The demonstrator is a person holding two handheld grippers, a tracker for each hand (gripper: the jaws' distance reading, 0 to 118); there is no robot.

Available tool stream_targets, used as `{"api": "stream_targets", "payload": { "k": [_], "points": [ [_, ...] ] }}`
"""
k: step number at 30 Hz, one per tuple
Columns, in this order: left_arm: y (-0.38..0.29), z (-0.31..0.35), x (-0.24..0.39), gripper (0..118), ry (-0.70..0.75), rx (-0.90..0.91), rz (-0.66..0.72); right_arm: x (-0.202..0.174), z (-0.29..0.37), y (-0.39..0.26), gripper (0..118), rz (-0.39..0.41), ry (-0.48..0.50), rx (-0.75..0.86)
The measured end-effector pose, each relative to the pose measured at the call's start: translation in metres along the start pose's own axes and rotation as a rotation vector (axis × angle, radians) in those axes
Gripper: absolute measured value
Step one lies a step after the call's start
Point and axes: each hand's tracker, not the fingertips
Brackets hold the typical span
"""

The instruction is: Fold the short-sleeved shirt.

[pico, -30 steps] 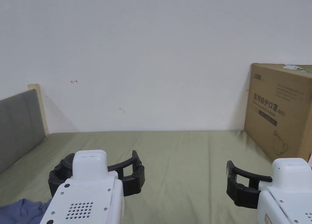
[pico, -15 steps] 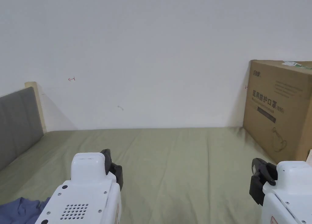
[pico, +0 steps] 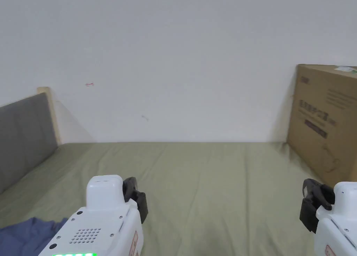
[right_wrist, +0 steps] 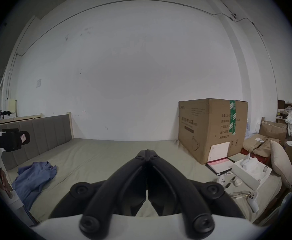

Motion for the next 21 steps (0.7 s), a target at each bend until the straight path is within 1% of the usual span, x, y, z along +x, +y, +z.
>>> {"api": "stream_targets", "payload": {
  "k": [1, 3, 4, 5, 7, 8, 10, 12, 14, 18, 19, 21],
  "points": [
    [0.000, 0.006, -0.012, 1, 0.017, -0.005, -0.006, -0.011, -0.006, 0.000, 0, -0.006, 0.027, -0.017],
    [-0.001, 0.026, -0.042, 1, 0.112, 0.003, -0.052, -0.041, -0.020, -0.002, 0, -0.057, 0.157, -0.044],
    [0.000, 0.037, -0.060, 1, 0.176, 0.009, -0.073, -0.060, -0.027, -0.004, 0, -0.062, 0.211, -0.055],
    [0.002, 0.046, -0.077, 1, 0.240, 0.011, -0.080, -0.077, -0.032, -0.005, 0, -0.056, 0.252, -0.064],
    [0.005, 0.071, -0.119, 1, 0.349, 0.024, -0.045, -0.120, -0.039, -0.008, 0, -0.024, 0.358, -0.084],
    [0.007, 0.083, -0.134, 1, 0.393, 0.042, -0.032, -0.136, -0.041, -0.007, 0, -0.012, 0.411, -0.092],
    [0.008, 0.102, -0.157, 1, 0.484, 0.069, -0.029, -0.160, -0.044, -0.006, 0, -0.017, 0.506, -0.106],
    [0.008, 0.113, -0.171, 1, 0.528, 0.083, -0.012, -0.174, -0.044, -0.004, 0, -0.024, 0.532, -0.103],
    [0.005, 0.116, -0.179, 1, 0.523, 0.082, 0.011, -0.179, -0.046, -0.001, 0, -0.025, 0.536, -0.103],
    [0.008, 0.101, -0.194, 1, 0.500, 0.026, 0.021, -0.178, -0.052, 0.000, 0, -0.022, 0.543, -0.142],
    [0.012, 0.090, -0.204, 1, 0.489, -0.013, 0.019, -0.175, -0.052, -0.002, 0, -0.022, 0.548, -0.157],
    [0.023, 0.054, -0.239, 1, 0.377, -0.213, 0.107, -0.169, -0.054, -0.004, 0, -0.006, 0.549, -0.181]
  ]
}}
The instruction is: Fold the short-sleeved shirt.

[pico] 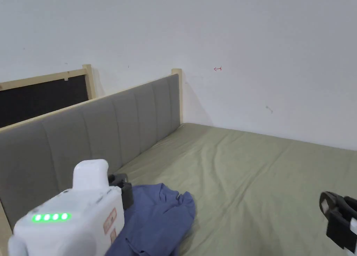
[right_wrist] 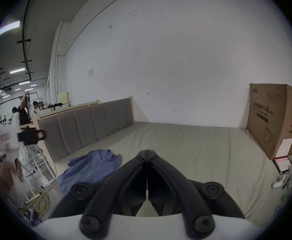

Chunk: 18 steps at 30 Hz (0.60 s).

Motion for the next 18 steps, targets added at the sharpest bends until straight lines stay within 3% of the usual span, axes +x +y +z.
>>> {"api": "stream_targets", "payload": {
  "k": [2, 4, 5, 6, 8, 9, 10, 13, 18],
  "points": [
    [0.011, -0.064, -0.020, 1, -0.127, -0.345, 0.090, 0.007, 0.003, -0.005, 0, 0.021, -0.009, -0.035],
    [0.002, -0.120, -0.037, 1, -0.152, -0.611, 0.180, 0.015, 0.004, -0.011, 0, 0.038, -0.029, -0.069],
    [-0.008, -0.136, -0.036, 2, -0.165, -0.672, 0.207, 0.019, 0.005, -0.015, 0, 0.040, -0.037, -0.087],
    [-0.016, -0.154, -0.040, 12, -0.157, -0.704, 0.216, 0.023, 0.005, -0.018, 0, 0.041, -0.044, -0.105],
    [-0.035, -0.189, -0.045, 107, -0.038, -0.782, 0.168, 0.033, 0.004, -0.027, 0, 0.042, -0.068, -0.152],
    [-0.045, -0.205, -0.047, 118, -0.020, -0.802, 0.170, 0.037, 0.004, -0.031, 0, 0.044, -0.079, -0.171],
    [-0.056, -0.220, -0.049, 112, -0.012, -0.830, 0.200, 0.041, 0.003, -0.036, 0, 0.046, -0.093, -0.196],
    [-0.078, -0.260, -0.061, 113, 0.023, -0.811, 0.226, 0.053, 0.001, -0.046, 0, 0.049, -0.116, -0.264],
    [-0.132, -0.313, -0.061, 113, 0.139, -0.916, 0.056, 0.059, 0.000, -0.054, 0, 0.051, -0.129, -0.336]
  ]
}}
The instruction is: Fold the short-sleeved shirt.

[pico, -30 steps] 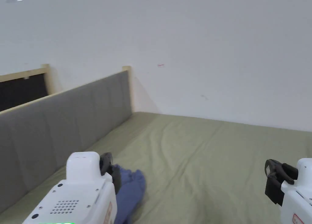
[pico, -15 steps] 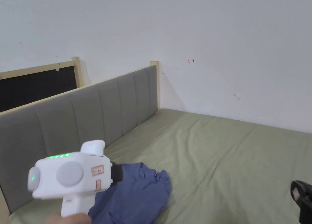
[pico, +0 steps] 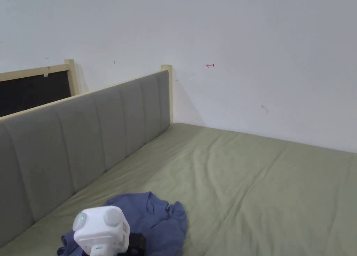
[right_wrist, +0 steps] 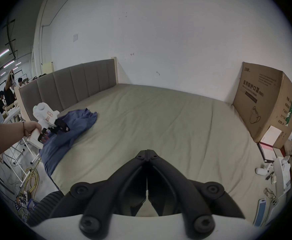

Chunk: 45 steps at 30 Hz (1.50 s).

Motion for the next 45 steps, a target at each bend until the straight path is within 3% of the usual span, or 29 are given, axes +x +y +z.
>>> {"api": "stream_targets", "payload": {
  "k": [1, 2, 6, 7, 9, 10, 11, 12, 13, 14, 17, 19, 22, 25, 29, 32, 37, 41, 45],
  "points": [
    [-0.006, -0.019, 0.000, 118, -0.016, -0.046, -0.015, 0.001, -0.001, -0.001, 0, -0.003, 0.005, -0.011],
    [-0.012, -0.019, 0.004, 118, -0.038, 0.017, -0.048, 0.001, -0.003, -0.002, 0, -0.006, 0.007, -0.018],
    [-0.028, -0.021, 0.015, 118, 0.051, 0.173, -0.026, 0.000, -0.010, -0.001, 0, -0.036, 0.022, -0.038],
    [-0.024, 0.005, 0.008, 118, 0.087, 0.198, -0.041, -0.001, -0.012, -0.001, 0, -0.043, 0.030, -0.036],
    [-0.029, 0.016, 0.012, 110, 0.112, 0.203, -0.075, -0.004, -0.014, 0.000, 0, -0.041, 0.040, -0.031],
    [-0.033, 0.021, 0.012, 88, 0.046, 0.258, -0.107, -0.006, -0.014, 0.001, 0, -0.037, 0.046, -0.028],
    [-0.036, 0.025, 0.015, 59, 0.035, 0.288, -0.135, -0.007, -0.013, 0.002, 0, -0.034, 0.051, -0.027],
    [-0.040, 0.035, 0.016, 19, 0.079, 0.327, -0.151, -0.008, -0.012, 0.003, 0, -0.033, 0.062, -0.025],
    [-0.045, 0.044, 0.015, 1, 0.085, 0.356, -0.159, -0.009, -0.009, 0.003, 0, -0.032, 0.076, -0.019],
    [-0.049, 0.052, 0.010, 1, 0.113, 0.369, -0.165, -0.009, -0.006, 0.004, 0, -0.030, 0.087, -0.013],
    [-0.053, 0.093, -0.010, 1, -0.032, 0.457, -0.098, -0.008, 0.005, 0.005, 0, -0.011, 0.094, 0.013],
    [-0.045, 0.139, -0.018, 1, -0.051, 0.605, -0.075, -0.003, 0.014, 0.007, 0, -0.012, 0.091, 0.031],
    [-0.047, 0.215, 0.001, 1, -0.118, 0.728, -0.192, 0.009, 0.028, 0.008, 0, -0.054, 0.083, 0.075],
    [-0.048, 0.295, 0.042, 1, -0.128, 0.863, -0.361, 0.024, 0.044, 0.008, 0, -0.098, 0.056, 0.115],
    [-0.067, 0.393, 0.114, 1, -0.363, 0.987, -0.458, 0.044, 0.071, 0.008, 0, -0.127, 0.001, 0.182],
    [-0.089, 0.438, 0.192, 1, -0.449, 0.959, -0.548, 0.068, 0.095, 0.006, 0, -0.168, -0.055, 0.216],
    [-0.120, 0.424, 0.294, 1, -0.700, 0.719, -0.668, 0.102, 0.136, -0.002, 0, -0.226, -0.146, 0.282],
    [-0.152, 0.337, 0.382, 1, -0.716, 0.417, -0.778, 0.129, 0.156, -0.021, 0, -0.267, -0.209, 0.282],
    [-0.172, 0.210, 0.440, 1, -0.672, 0.029, -0.729, 0.154, 0.152, -0.050, 0, -0.348, -0.225, 0.223]
  ]
}}
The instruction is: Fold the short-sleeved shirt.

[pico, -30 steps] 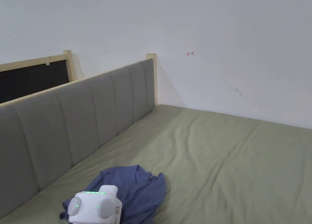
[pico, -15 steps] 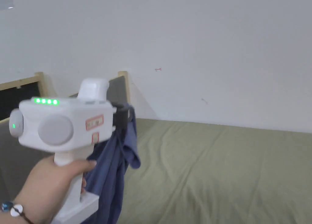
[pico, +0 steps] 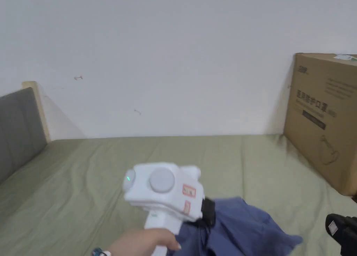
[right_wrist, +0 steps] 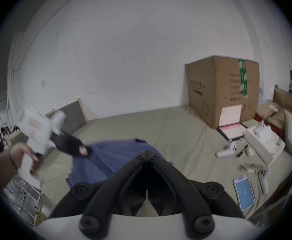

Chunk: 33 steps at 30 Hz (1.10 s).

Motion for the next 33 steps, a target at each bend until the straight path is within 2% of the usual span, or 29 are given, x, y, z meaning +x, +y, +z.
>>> {"api": "stream_targets", "payload": {
  "k": [2, 3, 4, 5, 6, 10, 12, 15, 19, 21, 23, 24, 26, 27, 28, 31, 33],
  "points": [
    [-0.022, -0.055, -0.015, 2, -0.012, -0.140, 0.091, 0.011, -0.006, -0.014, 0, -0.033, -0.026, -0.051],
    [-0.031, -0.071, -0.022, 7, -0.015, -0.169, 0.128, 0.014, -0.010, -0.020, 0, -0.042, -0.035, -0.081],
    [-0.038, -0.082, -0.028, 33, -0.016, -0.196, 0.166, 0.017, -0.013, -0.025, 0, -0.050, -0.037, -0.100],
    [-0.045, -0.090, -0.035, 71, -0.022, -0.207, 0.223, 0.019, -0.016, -0.030, 0, -0.056, -0.034, -0.116],
    [-0.054, -0.090, -0.039, 98, -0.004, -0.203, 0.254, 0.019, -0.017, -0.033, 0, -0.062, -0.030, -0.126],
    [-0.057, -0.064, -0.054, 99, -0.012, -0.160, 0.281, 0.016, -0.025, -0.038, 0, -0.078, -0.013, -0.144],
    [-0.045, -0.030, -0.058, 99, 0.030, -0.033, 0.221, 0.010, -0.028, -0.035, 0, -0.066, -0.007, -0.138],
    [-0.036, 0.047, -0.049, 99, 0.123, 0.295, 0.067, -0.002, -0.025, -0.023, 0, -0.028, 0.010, -0.075],
    [-0.078, 0.136, -0.038, 100, 0.273, 0.722, -0.064, -0.020, -0.008, -0.009, 0, 0.029, 0.011, 0.110],
    [-0.110, 0.157, -0.037, 99, 0.345, 0.859, -0.073, -0.029, -0.001, -0.007, 0, 0.060, 0.008, 0.184],
    [-0.138, 0.166, -0.036, 87, 0.400, 0.939, -0.060, -0.035, 0.000, -0.010, 0, 0.080, -0.002, 0.224],
    [-0.152, 0.168, -0.037, 73, 0.408, 0.961, -0.047, -0.038, 0.000, -0.011, 0, 0.079, -0.008, 0.230],
    [-0.165, 0.165, -0.037, 8, 0.433, 0.953, -0.032, -0.042, -0.003, -0.014, 0, 0.070, -0.010, 0.241],
    [-0.170, 0.161, -0.037, 0, 0.468, 0.936, -0.033, -0.043, -0.006, -0.014, 0, 0.061, -0.008, 0.240],
    [-0.179, 0.156, -0.035, 0, 0.528, 0.944, -0.038, -0.045, -0.009, -0.014, 0, 0.053, -0.007, 0.234],
    [-0.186, 0.145, -0.040, 0, 0.496, 0.928, -0.030, -0.049, -0.019, -0.014, 0, 0.044, 0.003, 0.199],
    [-0.183, 0.144, -0.044, 0, 0.484, 0.922, 0.032, -0.051, -0.022, -0.014, 0, 0.045, 0.010, 0.185]
  ]
}}
